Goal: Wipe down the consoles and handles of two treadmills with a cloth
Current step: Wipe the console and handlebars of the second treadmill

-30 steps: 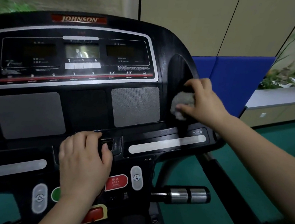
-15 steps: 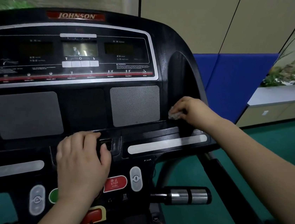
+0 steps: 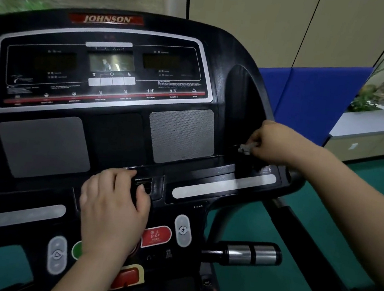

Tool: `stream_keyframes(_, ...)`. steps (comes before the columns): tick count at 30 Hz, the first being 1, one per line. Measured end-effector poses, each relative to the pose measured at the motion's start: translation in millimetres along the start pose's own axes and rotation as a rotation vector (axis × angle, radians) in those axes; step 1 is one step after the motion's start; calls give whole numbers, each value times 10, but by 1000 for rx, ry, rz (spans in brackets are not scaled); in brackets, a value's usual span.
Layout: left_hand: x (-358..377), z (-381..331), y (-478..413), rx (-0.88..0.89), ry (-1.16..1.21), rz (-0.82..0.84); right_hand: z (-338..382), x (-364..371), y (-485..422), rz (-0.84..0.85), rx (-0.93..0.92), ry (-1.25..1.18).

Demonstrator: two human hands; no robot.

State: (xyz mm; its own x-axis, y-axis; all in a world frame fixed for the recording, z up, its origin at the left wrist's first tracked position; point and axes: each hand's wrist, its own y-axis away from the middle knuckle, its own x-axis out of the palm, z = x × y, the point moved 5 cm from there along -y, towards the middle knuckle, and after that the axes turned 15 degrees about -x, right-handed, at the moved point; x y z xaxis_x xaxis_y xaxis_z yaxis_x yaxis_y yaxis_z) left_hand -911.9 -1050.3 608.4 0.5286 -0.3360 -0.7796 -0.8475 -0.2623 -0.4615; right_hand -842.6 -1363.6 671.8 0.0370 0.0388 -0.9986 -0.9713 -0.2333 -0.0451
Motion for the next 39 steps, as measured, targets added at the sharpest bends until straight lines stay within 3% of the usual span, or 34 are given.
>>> stream_keyframes(4,13,-21,-10,-2,-4,9,-153,-71,435,-113,72,-302)
stream_keyframes(8,17,-26,-5,-8,-7,4,-310,208,767,-622,134,-374)
stream_keyframes(12,19,-41,-3,-16,-14,3,-397,576,795,-824,165,-383)
stream_keyframes(17,7,-47,2,-24,-15,0,-755,371,434,-863,256,-456)
stream_keyframes(20,-3,-48,18,-24,-17,-1,-884,372,294,-769,263,-473)
stream_keyframes(24,-7,-66,21,-18,-11,-18,-824,599,519,-794,277,-531)
stream_keyframes(27,-7,-82,23,-18,-14,-24,-542,705,801,-889,181,-509)
stream_keyframes(32,-4,-73,42,-9,-7,-42,-216,964,1167,-904,52,-411)
stream_keyframes(39,-2,-83,45,-8,-2,-58,-214,1028,1311,-931,244,-521)
